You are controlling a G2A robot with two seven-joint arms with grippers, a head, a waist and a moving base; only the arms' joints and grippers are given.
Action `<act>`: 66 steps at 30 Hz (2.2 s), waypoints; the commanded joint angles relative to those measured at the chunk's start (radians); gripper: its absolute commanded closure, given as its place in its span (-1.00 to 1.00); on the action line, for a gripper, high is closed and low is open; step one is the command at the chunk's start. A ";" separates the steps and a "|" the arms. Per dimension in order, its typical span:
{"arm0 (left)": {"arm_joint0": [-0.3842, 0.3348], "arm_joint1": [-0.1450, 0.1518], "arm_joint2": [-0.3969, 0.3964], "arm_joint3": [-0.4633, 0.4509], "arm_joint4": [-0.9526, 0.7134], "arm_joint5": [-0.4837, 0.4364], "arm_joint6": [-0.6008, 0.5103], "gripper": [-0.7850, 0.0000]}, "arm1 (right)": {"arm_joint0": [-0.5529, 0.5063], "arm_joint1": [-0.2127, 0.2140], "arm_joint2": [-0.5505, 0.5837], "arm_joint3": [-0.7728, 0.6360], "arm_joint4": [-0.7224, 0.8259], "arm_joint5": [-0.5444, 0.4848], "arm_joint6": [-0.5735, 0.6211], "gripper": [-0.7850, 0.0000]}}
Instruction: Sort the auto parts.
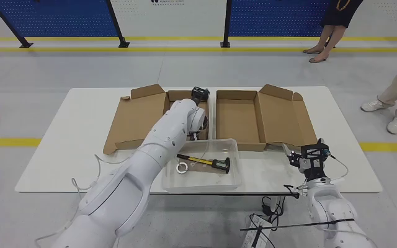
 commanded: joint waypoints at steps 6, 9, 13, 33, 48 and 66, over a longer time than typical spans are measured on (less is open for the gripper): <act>-0.009 -0.014 0.001 0.038 -0.005 -0.016 -0.012 1.00 | 0.000 0.000 0.000 0.000 0.000 0.000 0.000 -1.00; -0.012 -0.020 0.002 0.055 -0.006 -0.023 -0.015 1.00 | 0.000 0.000 0.000 0.000 0.000 0.000 0.000 -1.00; -0.017 -0.027 0.002 0.080 -0.008 -0.028 -0.017 1.00 | 0.000 0.000 0.000 0.000 0.000 0.000 0.000 -1.00; -0.047 -0.059 -0.004 0.163 -0.007 -0.031 -0.007 -1.00 | 0.000 0.000 0.000 0.000 0.000 0.000 0.000 -1.00; -0.071 -0.041 -0.035 0.042 0.062 -0.026 0.090 -1.00 | 0.000 0.000 0.000 0.000 0.000 0.000 0.000 -1.00; 0.296 0.123 -0.278 -0.798 0.451 0.041 0.028 -1.00 | 0.000 0.000 0.000 0.000 0.000 0.000 0.000 -1.00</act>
